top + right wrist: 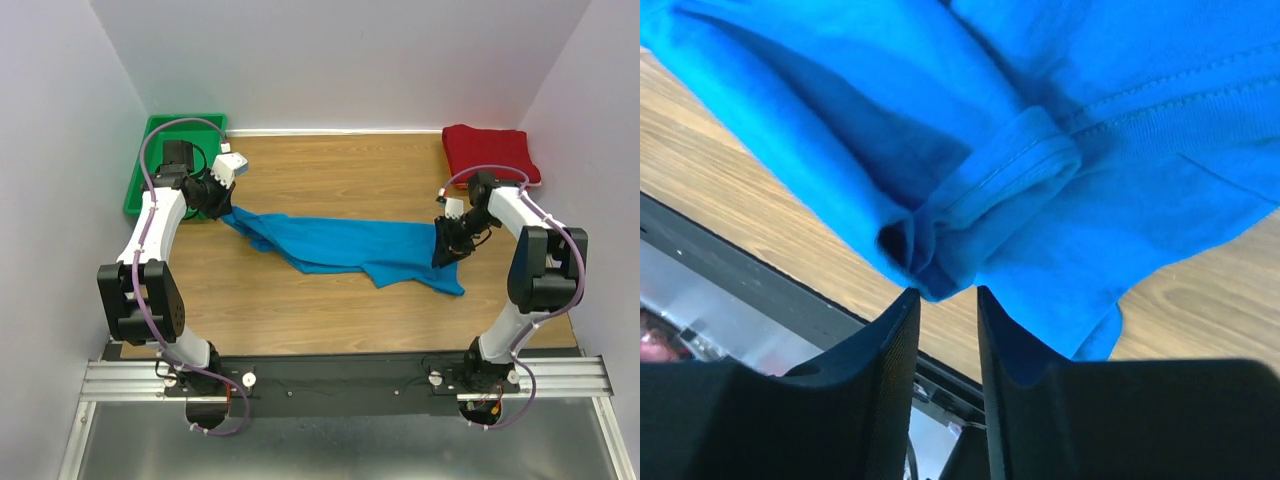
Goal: Fold and stack the t-shirts
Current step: Flatten the tshirt out
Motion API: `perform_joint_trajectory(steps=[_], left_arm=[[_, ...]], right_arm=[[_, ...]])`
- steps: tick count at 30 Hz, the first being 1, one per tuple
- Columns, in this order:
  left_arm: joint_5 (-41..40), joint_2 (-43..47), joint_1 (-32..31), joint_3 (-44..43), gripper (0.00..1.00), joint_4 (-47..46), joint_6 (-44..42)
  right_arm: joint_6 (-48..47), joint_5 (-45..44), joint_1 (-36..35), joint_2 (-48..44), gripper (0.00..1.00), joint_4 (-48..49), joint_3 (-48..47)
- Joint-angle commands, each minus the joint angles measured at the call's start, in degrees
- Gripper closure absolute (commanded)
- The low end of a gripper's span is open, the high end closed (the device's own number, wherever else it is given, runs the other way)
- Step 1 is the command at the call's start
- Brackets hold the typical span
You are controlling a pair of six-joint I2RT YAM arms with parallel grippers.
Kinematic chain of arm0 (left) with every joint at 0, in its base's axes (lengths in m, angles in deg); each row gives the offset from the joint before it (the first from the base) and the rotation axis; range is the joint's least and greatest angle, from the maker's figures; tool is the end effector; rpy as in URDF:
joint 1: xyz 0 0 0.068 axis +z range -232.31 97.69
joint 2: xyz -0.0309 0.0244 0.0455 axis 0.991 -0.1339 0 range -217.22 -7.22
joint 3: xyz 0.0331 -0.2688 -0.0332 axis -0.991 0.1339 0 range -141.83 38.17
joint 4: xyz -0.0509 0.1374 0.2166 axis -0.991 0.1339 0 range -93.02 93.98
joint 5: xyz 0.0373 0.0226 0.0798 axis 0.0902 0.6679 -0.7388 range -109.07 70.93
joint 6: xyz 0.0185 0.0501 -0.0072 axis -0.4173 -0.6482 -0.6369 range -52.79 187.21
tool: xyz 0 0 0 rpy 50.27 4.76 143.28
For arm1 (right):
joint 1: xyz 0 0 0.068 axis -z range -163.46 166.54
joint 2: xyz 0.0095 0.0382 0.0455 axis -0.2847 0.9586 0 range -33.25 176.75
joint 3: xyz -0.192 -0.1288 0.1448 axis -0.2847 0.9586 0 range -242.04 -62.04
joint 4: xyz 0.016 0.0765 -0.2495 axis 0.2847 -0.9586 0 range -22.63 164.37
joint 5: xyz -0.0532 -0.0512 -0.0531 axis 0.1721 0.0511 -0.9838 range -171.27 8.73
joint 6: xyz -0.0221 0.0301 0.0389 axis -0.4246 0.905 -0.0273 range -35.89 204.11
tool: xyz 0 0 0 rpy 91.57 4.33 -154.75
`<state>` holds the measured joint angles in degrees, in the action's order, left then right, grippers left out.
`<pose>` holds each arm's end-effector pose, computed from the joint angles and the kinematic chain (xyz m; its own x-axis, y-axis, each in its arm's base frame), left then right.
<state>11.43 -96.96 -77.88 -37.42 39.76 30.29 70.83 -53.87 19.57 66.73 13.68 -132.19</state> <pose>0.3287 0.0073 0.2881 -0.5419 0.4773 -0.6918 0.6696 0.7426 -0.0121 0.3076 0.0000 0.1980 -0.9836 -0.1521 -0.0969 -0.1796 0.8748 0.4499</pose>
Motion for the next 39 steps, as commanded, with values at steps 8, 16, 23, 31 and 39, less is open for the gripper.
perform_joint_trajectory(steps=[8,16,23,31,39], left_arm=[[-0.44,-0.62,0.32,-0.87,1.00,-0.60,-0.95],[-0.36,-1.93,0.32,-1.84,1.00,-0.25,-0.87],[0.44,-2.64,0.32,-3.69,1.00,0.54,-0.51],[0.08,-2.55,0.32,-3.33,1.00,0.46,-0.78],[0.08,-2.55,0.32,-2.54,1.00,0.11,-0.87]], right_arm=[[-2.28,0.55,-2.68,2.50,0.76,-0.93,-0.69],[-2.80,-0.06,-2.85,-1.46,0.71,-1.10,-1.22],[-3.24,1.78,-2.94,0.83,0.65,-0.49,0.19],[-4.12,3.54,-6.81,1.53,0.67,-0.84,0.28],[-5.35,4.51,-8.04,1.70,0.68,-1.97,-0.16]])
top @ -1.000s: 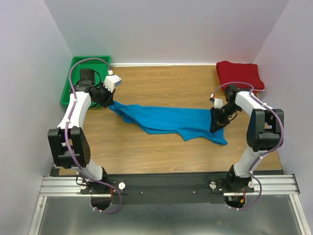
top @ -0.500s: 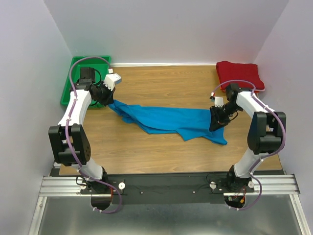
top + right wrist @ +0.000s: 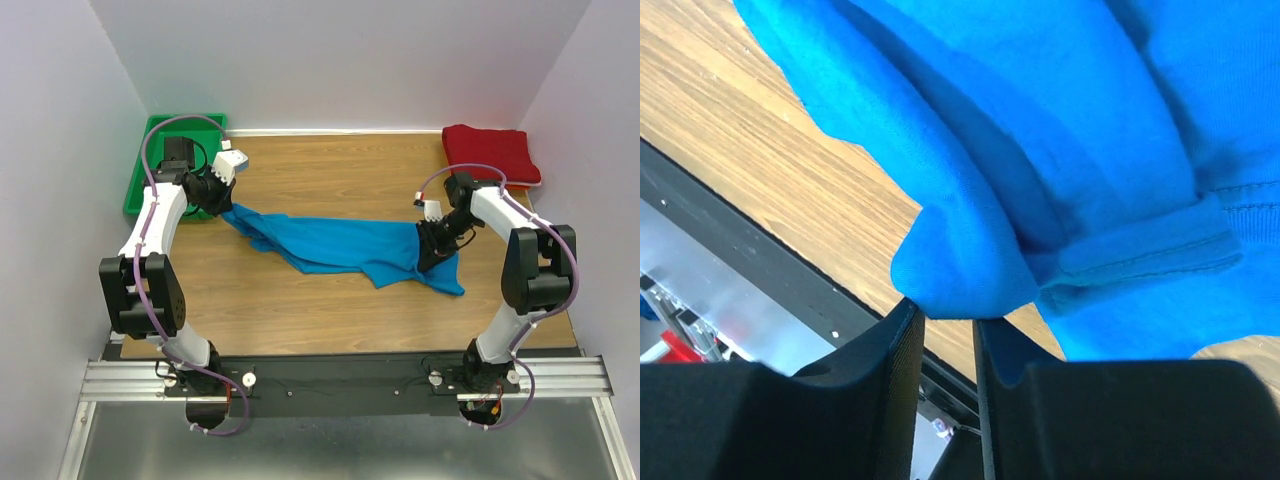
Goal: Fold and stack the t-shirts
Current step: Flatten the tshirt out
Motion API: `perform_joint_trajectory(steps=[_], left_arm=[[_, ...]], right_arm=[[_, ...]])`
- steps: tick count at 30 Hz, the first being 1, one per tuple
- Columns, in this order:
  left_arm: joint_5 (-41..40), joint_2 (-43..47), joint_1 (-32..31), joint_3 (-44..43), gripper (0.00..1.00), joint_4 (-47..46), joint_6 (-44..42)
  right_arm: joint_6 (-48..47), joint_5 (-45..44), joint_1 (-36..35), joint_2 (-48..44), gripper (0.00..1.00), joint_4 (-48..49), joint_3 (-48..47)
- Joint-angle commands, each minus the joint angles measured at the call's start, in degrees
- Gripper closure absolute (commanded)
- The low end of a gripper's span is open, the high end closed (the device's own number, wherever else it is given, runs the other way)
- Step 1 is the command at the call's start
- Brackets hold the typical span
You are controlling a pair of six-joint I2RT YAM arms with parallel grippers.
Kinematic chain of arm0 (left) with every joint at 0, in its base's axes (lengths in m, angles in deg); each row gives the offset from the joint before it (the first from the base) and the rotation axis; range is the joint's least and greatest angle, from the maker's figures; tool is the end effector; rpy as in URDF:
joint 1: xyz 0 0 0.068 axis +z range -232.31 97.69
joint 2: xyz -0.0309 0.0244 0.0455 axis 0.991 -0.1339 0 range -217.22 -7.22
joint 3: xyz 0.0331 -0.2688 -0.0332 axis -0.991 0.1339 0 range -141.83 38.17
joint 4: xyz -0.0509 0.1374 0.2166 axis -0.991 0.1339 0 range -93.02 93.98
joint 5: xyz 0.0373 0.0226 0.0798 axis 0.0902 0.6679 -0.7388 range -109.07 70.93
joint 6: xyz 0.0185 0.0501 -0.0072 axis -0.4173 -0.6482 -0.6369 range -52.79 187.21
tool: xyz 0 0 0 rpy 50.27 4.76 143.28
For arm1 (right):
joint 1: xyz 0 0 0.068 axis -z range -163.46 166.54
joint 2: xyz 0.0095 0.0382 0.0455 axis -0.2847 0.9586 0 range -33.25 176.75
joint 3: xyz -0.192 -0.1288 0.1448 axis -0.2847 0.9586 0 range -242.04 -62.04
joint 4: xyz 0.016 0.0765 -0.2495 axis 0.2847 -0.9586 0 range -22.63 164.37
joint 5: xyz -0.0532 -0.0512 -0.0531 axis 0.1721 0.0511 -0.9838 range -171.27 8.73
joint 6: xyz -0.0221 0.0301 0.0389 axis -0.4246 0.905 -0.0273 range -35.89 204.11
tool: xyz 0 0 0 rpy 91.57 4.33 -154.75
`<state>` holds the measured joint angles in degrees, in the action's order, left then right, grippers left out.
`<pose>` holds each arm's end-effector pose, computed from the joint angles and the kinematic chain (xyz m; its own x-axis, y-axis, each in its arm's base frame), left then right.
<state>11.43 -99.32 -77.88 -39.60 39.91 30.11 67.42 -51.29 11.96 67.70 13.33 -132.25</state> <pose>0.3390 0.0081 0.2868 -0.5437 0.4793 -0.6889 0.6712 0.7411 -0.0141 0.3057 0.0422 0.1942 -0.9389 -0.3247 -0.1137 -0.3376 0.8054 0.4873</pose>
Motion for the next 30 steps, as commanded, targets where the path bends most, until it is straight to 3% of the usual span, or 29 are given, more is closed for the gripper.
perform_joint_trajectory(steps=[1,5,11,21,30], left_arm=[[0.08,-0.19,0.32,-0.36,1.00,0.04,-0.78],[0.00,-0.19,0.32,-0.53,1.00,-0.05,-0.87],[0.00,-0.72,0.41,-0.80,1.00,-0.05,-0.96],[0.17,-0.63,0.41,-0.36,1.00,-0.31,-0.69],[0.26,-0.28,0.41,1.05,1.00,-1.10,-0.43]], right_arm=[[-2.29,1.49,-0.43,0.74,0.67,-2.15,-0.62],[-6.33,2.10,-0.43,-0.31,0.53,-4.70,-1.06],[-9.33,3.60,-0.43,1.88,0.47,-7.35,-1.33],[-3.36,-1.40,-2.10,2.94,0.58,1.00,2.54],[1.48,-8.35,-2.36,-0.84,0.60,9.43,4.74]])
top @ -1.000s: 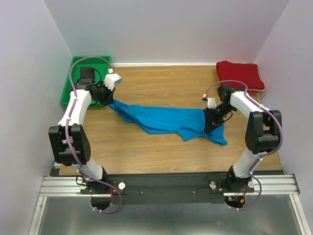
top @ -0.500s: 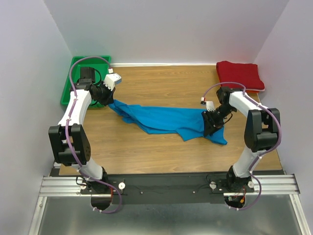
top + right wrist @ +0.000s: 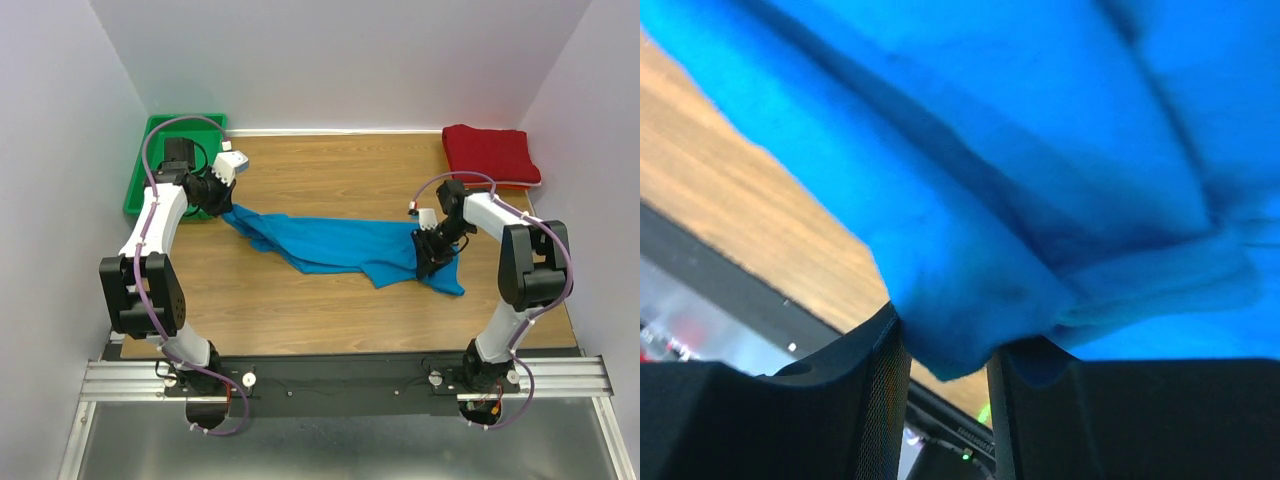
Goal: Fold and stack the t-shirts
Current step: Flatten the tshirt out
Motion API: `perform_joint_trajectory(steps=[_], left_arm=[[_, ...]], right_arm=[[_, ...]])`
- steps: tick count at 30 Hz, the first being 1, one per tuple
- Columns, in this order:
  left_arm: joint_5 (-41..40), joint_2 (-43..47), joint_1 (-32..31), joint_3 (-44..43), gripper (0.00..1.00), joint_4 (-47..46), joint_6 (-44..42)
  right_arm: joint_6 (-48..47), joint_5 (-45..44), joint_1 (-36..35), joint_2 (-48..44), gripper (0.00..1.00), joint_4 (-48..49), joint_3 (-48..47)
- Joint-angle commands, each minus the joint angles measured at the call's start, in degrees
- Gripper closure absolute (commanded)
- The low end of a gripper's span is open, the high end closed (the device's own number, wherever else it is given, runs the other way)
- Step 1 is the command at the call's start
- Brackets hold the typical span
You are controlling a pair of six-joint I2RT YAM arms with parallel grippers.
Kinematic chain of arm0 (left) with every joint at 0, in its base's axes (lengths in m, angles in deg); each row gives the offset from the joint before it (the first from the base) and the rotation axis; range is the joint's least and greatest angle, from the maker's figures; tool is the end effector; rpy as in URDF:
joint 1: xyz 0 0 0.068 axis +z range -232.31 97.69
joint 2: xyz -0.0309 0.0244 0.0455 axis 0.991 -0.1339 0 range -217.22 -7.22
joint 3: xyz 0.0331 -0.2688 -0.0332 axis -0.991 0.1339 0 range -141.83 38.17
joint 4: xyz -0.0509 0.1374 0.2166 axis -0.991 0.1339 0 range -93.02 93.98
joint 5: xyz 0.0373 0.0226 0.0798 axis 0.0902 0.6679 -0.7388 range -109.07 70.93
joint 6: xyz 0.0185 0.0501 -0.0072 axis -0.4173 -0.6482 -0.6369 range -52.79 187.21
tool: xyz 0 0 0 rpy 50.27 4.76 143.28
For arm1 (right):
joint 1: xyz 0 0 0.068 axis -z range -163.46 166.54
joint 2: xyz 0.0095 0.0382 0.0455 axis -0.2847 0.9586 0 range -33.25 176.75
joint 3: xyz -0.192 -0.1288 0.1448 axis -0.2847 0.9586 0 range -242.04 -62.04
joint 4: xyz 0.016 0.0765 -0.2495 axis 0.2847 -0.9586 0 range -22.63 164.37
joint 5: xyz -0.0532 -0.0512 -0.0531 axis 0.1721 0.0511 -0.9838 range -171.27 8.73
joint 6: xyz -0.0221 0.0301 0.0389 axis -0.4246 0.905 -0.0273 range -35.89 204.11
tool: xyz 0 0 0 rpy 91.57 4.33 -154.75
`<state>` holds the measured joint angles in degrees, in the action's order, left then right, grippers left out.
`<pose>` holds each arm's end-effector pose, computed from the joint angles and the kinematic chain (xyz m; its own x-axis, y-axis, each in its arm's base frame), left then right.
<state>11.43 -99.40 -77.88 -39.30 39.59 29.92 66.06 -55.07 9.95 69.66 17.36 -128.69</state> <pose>0.3393 0.0081 0.2851 -0.5422 0.4817 -0.6884 0.6730 0.7395 -0.0126 0.3021 0.0506 0.1684 -0.9188 -0.3860 -0.0824 -0.3814 0.8148 0.4367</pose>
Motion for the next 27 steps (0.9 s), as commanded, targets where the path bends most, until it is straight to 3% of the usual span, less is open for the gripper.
perform_joint_trajectory(steps=[1,2,4,6,11,18,27], left_arm=[[0.35,-0.10,0.32,0.83,1.00,-0.77,-0.23],[0.44,-0.19,0.32,0.83,1.00,-0.95,-0.14],[0.70,-0.28,0.32,0.74,1.00,-0.95,-0.06],[0.96,-0.45,0.32,0.48,1.00,-0.77,0.21],[0.18,1.91,0.41,0.74,1.00,0.02,0.30],[-4.66,10.17,0.58,3.99,1.00,-0.86,-2.86],[-5.63,20.54,0.76,7.34,1.00,4.32,-6.82]], right_arm=[[3.10,-5.01,-0.27,-3.50,0.60,5.77,1.35],[3.19,-5.27,-0.35,-4.29,0.62,5.95,1.70],[3.45,-5.37,-0.35,-4.74,0.77,6.47,1.96],[3.89,-5.19,-0.35,-5.35,0.99,6.39,1.53],[3.10,-3.78,-0.27,-11.50,1.00,4.46,-3.03],[1.52,-7.74,2.89,-19.85,0.99,3.75,-15.68],[3.36,-13.97,5.71,-29.16,0.99,1.73,-22.99]])
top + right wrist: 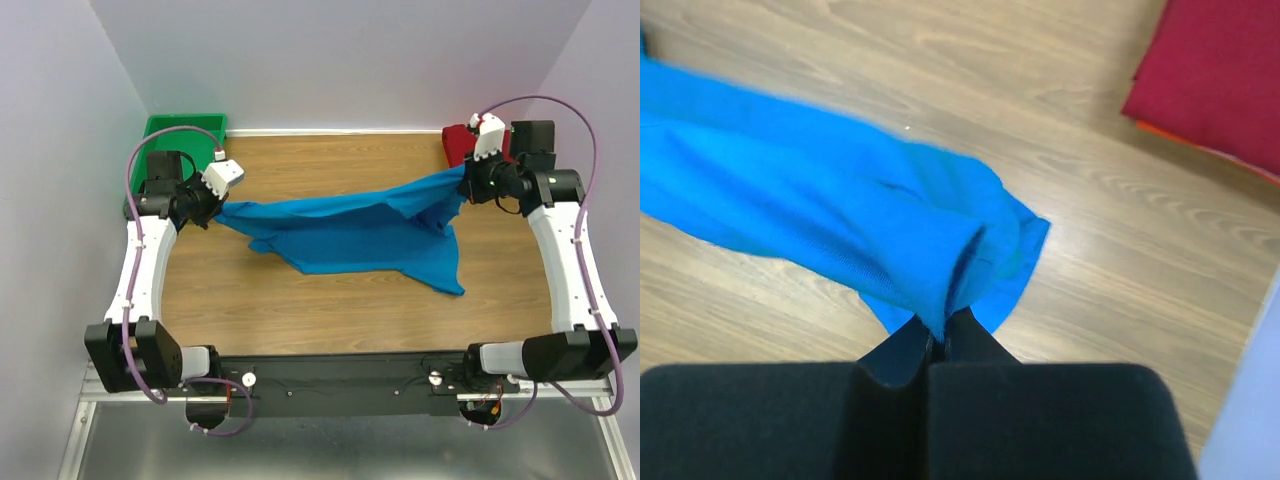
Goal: Fold and stack the t-shirts
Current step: Flatten the tshirt out
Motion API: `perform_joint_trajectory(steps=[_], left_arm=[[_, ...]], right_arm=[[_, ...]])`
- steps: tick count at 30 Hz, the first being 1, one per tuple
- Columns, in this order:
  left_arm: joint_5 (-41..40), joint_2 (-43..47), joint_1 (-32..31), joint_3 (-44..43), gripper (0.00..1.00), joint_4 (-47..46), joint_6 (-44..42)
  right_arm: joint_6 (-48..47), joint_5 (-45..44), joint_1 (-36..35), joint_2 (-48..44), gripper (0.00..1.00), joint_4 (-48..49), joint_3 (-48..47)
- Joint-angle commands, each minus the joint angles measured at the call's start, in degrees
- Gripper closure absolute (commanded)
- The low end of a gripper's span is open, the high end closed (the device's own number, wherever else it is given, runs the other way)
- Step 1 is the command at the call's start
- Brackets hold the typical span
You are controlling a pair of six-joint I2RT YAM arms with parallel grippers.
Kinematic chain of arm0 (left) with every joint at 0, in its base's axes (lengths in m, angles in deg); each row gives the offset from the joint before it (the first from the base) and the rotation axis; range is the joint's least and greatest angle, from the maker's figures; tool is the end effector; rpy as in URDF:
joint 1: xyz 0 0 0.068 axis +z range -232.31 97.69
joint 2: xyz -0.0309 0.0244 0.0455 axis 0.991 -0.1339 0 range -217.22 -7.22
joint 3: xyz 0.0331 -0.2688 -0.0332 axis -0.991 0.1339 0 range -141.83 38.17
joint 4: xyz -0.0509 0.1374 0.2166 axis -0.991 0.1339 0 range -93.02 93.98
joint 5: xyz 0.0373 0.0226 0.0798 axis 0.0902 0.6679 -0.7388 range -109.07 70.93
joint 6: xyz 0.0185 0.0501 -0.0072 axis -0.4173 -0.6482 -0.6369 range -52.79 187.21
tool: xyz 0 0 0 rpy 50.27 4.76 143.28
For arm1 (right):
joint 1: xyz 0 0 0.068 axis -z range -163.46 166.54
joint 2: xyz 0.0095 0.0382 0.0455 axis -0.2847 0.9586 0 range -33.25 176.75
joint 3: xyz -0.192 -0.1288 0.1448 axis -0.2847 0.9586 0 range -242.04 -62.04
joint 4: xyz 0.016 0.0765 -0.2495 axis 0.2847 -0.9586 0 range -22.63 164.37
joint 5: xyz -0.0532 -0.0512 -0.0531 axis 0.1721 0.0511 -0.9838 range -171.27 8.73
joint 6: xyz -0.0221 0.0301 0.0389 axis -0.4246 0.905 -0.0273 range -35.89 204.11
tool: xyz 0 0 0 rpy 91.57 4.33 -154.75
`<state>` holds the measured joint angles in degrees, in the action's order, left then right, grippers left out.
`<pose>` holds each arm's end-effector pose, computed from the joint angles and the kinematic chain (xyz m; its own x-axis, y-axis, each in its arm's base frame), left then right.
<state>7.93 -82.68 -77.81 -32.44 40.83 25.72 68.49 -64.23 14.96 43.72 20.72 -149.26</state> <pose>0.2732 0.0053 0.3288 -0.4092 0.5601 -0.7203 0.6677 0.7219 0.1819 0.2690 0.0178 0.3990 -0.5970 -0.2739 -0.7540 -0.4152 0.9097 -0.0018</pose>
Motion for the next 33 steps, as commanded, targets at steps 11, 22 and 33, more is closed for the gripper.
perform_joint_trajectory(steps=[11,22,33], left_arm=[[2.17,12.70,0.87,-10.94,1.00,-2.72,11.17],[0.07,20.60,0.87,-14.73,1.00,-5.09,18.46],[1.46,5.87,0.70,-24.20,1.00,-13.35,22.68]], right_arm=[[5.69,-11.50,0.88,1.60,0.99,-1.63,-24.03],[6.04,-15.36,0.97,-2.87,0.99,-0.06,-32.31],[6.03,-19.41,0.97,13.01,0.99,3.72,-44.49]])
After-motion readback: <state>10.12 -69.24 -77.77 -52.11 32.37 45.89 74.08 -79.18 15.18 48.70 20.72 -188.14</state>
